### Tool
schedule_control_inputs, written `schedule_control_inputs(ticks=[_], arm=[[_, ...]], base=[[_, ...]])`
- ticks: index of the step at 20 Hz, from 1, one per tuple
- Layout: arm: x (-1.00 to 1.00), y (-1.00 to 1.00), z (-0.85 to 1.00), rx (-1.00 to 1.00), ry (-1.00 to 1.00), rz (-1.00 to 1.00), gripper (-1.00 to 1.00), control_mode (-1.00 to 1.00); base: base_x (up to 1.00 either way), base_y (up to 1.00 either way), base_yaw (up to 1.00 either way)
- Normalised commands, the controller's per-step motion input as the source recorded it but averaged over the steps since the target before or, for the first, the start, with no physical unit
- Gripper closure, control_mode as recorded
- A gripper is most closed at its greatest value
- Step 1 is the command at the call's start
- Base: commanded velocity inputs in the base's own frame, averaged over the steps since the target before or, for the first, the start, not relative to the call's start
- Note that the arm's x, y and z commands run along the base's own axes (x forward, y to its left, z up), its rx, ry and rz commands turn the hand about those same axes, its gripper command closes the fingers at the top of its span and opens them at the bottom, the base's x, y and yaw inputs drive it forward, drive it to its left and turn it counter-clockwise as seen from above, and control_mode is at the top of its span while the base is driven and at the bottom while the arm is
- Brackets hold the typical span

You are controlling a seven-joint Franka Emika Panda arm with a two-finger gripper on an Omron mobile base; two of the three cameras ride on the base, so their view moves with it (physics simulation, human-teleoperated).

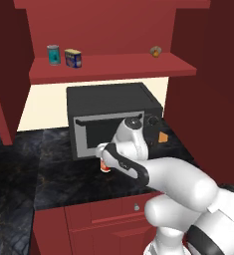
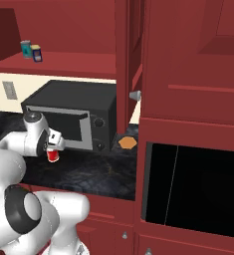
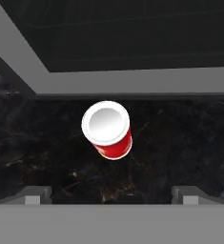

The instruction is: Pick the cans from the counter and place them in their designated side in the cabinet.

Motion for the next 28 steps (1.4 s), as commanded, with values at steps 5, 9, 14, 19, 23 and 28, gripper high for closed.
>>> schedule_control_inputs(ticks=[5, 9, 14, 19, 23, 28], arm=[[0.14, 0.06, -0.14, 0.00, 0.00, 0.00, -1.00, -1.00], [0.13, 0.07, -0.17, 0.00, 0.00, 0.00, -1.00, -1.00], [0.14, 0.05, -0.15, 0.00, 0.00, 0.00, -1.00, -1.00], [0.14, 0.05, -0.11, 0.00, 0.00, 0.00, -1.00, -1.00], [0.17, 0.05, -0.11, 0.00, 0.00, 0.00, -1.00, -1.00], [0.18, 0.06, -0.11, 0.00, 0.00, 0.00, -1.00, -1.00]], base=[[0.00, 0.00, 0.00], [0.00, 0.00, 0.00], [0.00, 0.00, 0.00], [0.00, 0.00, 0.00], [0.00, 0.00, 0.00], [0.00, 0.00, 0.00]])
